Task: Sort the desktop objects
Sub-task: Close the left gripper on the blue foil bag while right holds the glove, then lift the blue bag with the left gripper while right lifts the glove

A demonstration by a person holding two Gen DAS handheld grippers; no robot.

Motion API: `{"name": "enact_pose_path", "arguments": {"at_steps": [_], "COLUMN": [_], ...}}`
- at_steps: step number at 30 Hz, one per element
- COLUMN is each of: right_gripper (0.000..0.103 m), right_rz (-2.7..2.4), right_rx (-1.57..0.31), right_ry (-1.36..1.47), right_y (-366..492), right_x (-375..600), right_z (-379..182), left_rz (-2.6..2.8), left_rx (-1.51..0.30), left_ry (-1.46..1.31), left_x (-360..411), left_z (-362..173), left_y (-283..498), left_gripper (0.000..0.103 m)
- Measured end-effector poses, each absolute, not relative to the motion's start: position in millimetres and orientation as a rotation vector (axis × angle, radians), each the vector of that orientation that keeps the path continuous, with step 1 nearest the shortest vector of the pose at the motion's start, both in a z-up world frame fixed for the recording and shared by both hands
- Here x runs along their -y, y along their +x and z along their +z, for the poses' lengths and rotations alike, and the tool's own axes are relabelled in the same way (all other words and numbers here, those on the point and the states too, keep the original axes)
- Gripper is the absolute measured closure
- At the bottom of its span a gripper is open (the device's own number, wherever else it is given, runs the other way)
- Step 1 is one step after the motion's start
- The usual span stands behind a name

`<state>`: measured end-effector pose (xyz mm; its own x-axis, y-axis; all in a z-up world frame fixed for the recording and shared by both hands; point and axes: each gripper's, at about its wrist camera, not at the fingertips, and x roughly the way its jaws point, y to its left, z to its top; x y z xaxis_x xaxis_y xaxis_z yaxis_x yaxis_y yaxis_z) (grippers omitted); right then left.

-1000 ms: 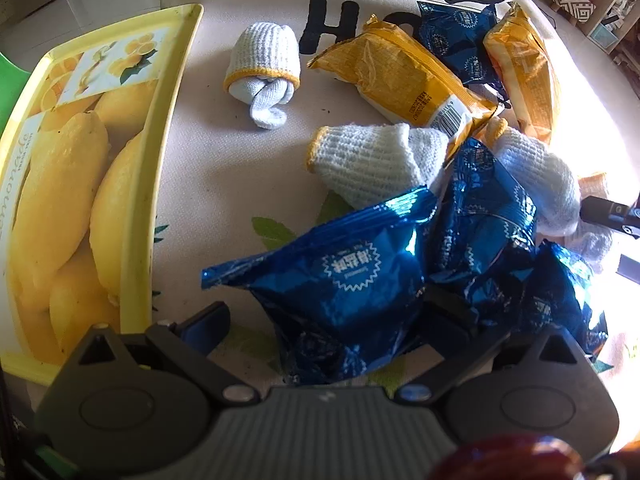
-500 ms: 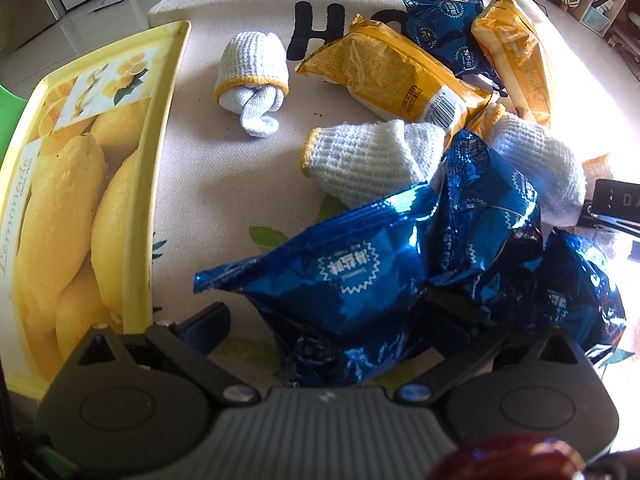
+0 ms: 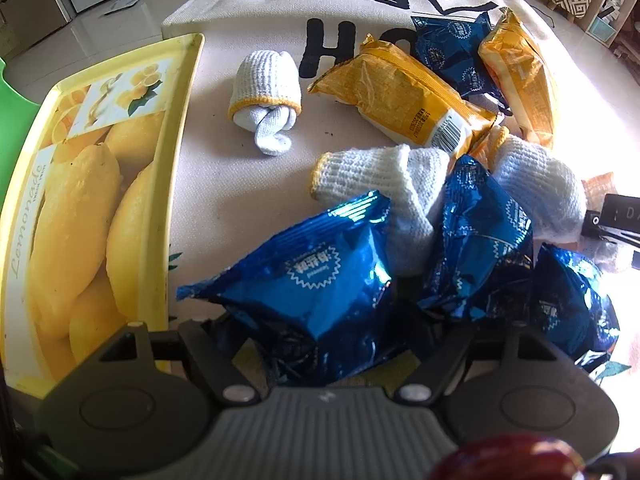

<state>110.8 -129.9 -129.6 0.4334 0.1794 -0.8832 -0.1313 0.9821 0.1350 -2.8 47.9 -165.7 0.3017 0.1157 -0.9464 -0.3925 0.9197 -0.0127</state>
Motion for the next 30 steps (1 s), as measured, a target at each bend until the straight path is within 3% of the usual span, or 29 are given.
{"name": "enact_pose_path", "arguments": {"at_steps": [12, 30], "right_gripper": [0.047, 0.047], "right_rz": [0.233, 0.340], "right_rx": [-1.042, -1.009], "right_ry": [0.128, 0.179], "right_y": [85.7, 21.9], "right_x": [149.2, 168.0], "right_z": [-88.7, -62.0], "left_rz": [0.271, 0.175], "left_rx": [-1.100, -1.018], "left_ry": [-0.253, -0.221], "left_x": [-31.8, -7.2], "left_z": [-110.5, -83.7], "left_y": [-31.1, -67.7], "left_gripper": [0.029, 0.029]}}
